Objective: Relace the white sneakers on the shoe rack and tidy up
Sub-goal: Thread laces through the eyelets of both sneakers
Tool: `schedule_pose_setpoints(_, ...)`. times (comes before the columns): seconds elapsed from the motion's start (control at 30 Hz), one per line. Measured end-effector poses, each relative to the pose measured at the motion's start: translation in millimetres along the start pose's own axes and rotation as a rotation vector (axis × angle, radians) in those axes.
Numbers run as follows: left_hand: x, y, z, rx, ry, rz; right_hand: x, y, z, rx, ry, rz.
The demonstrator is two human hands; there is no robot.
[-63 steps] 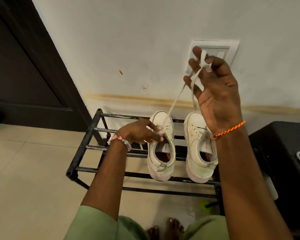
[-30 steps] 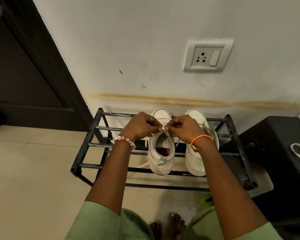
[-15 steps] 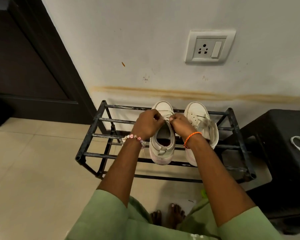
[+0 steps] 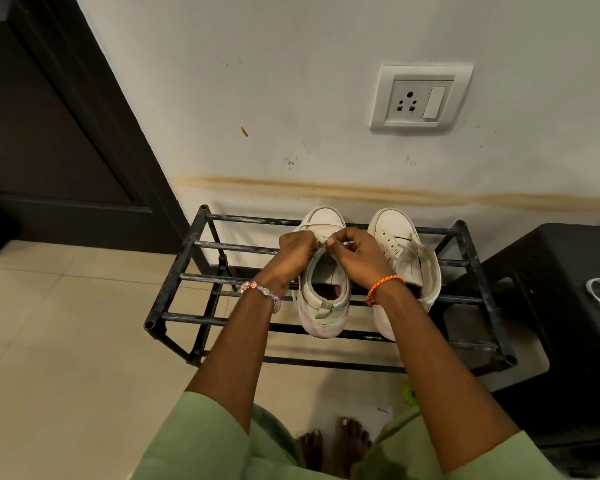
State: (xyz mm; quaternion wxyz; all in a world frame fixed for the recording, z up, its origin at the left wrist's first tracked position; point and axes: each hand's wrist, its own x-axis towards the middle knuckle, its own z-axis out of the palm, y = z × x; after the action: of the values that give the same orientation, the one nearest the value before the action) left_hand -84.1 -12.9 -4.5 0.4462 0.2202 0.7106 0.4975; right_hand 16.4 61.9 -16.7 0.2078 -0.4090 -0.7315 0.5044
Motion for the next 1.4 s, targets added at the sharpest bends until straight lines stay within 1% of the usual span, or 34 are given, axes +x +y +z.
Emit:
schedule_pose_setpoints(0.1, -0.1, 3.7, 0.0, -0.032, -0.005, -0.047, 4.7, -8.2, 2.8, 0.299, -0.013, 0.233)
schedule_pose_setpoints(0.17, 3.9, 5.5, 0.6, 0.009, 0.035, -0.054, 3.3, -13.1, 1.3, 0.435, -0.020, 0.305)
schedule_pose_setpoints(0.23, 19.0, 0.1, 1.7, 0.033, 0.087, -0.065, 1.3, -16.5, -0.7, 0.537, -0.057, 0.306)
schedule_pose_setpoints(0.3, 12.0, 5.7, 1.4, 0.066, 0.061, -0.042, -0.3, -19.1, -2.9, 0.577, -0.069, 0.302)
schedule_pose_setpoints(0.37, 1.0, 12.4, 1.3, 0.179, 0.002, -0.003, -1.2, -20.5, -3.9, 0.597, -0.053, 0.318)
schedule_pose_setpoints(0.4, -1.8, 13.9, -0.4, 0.220, 0.005, 0.030, -0.5, -21.0, -4.4, 0.623, -0.033, 0.326)
schedule_pose_setpoints(0.43, -1.5, 14.9, -3.3, 0.213, 0.047, 0.063, 0.7, -21.7, -6.3, 0.665, -0.006, 0.331)
schedule_pose_setpoints(0.5, 1.7, 15.2, -12.3, 0.080, 0.143, 0.100, 3.2, -25.1, -14.5, 0.772, 0.026, 0.321)
schedule_pose_setpoints(0.53, 2.4, 17.0, -16.7, -0.008, 0.179, 0.092, 3.1, -28.0, -20.5, 0.810, 0.028, 0.307)
schedule_pose_setpoints(0.6, 1.7, 20.0, -26.7, -0.168, 0.219, 0.063, 0.8, -36.4, -33.5, 0.845, 0.019, 0.269)
schedule_pose_setpoints(0.7, -5.5, 32.9, -39.6, -0.379, 0.263, 0.109, -4.3, -56.2, -51.2, 0.912, 0.006, 0.213)
schedule_pose_setpoints(0.77, -12.6, 46.5, -45.8, -0.502, 0.235, 0.162, -8.0, -70.1, -60.8, 0.991, 0.011, 0.140)
schedule_pose_setpoints(0.83, -21.7, 62.4, -50.3, -0.632, 0.183, 0.233, -14.6, -83.2, -69.6, 1.044, 0.003, 0.023)
schedule_pose_setpoints(0.93, -33.7, 80.8, -59.6, -0.864, 0.093, 0.313, -25.3, -95.4, -82.5, 1.173, -0.103, -0.135)
schedule_pose_setpoints(1.0, -39.3, 88.4, -67.9, -0.968, 0.016, 0.377, -29.1, -98.8, -89.1, 1.292, -0.180, -0.182)
schedule_pose_setpoints(1.03, -40.8, 89.5, -70.9, -0.972, 0.001, 0.397, -29.4, -98.7, -90.5, 1.335, -0.201, -0.182)
schedule_pose_setpoints(1.1, -40.9, 86.7, -70.6, -0.887, 0.020, 0.380, -26.3, -94.1, -90.0, 1.355, -0.210, -0.141)
schedule_pose_setpoints(1.17, -38.0, 79.3, -63.8, -0.695, 0.014, 0.339, -22.2, -89.8, -84.9, 1.381, -0.211, -0.092)
schedule_pose_setpoints(1.23, -36.2, 72.6, -53.3, -0.384, -0.072, 0.310, -20.9, -88.8, -79.7, 1.430, -0.198, -0.067)
schedule_pose_setpoints(1.33, -34.8, 66.5, -28.4, 0.115, -0.255, 0.300, -23.2, -94.7, -73.5, 1.412, -0.164, -0.082)
schedule_pose_setpoints(1.4, -34.1, 61.7, -7.3, 0.318, -0.315, 0.322, -25.7, -99.6, -70.6, 1.402, -0.191, -0.102)
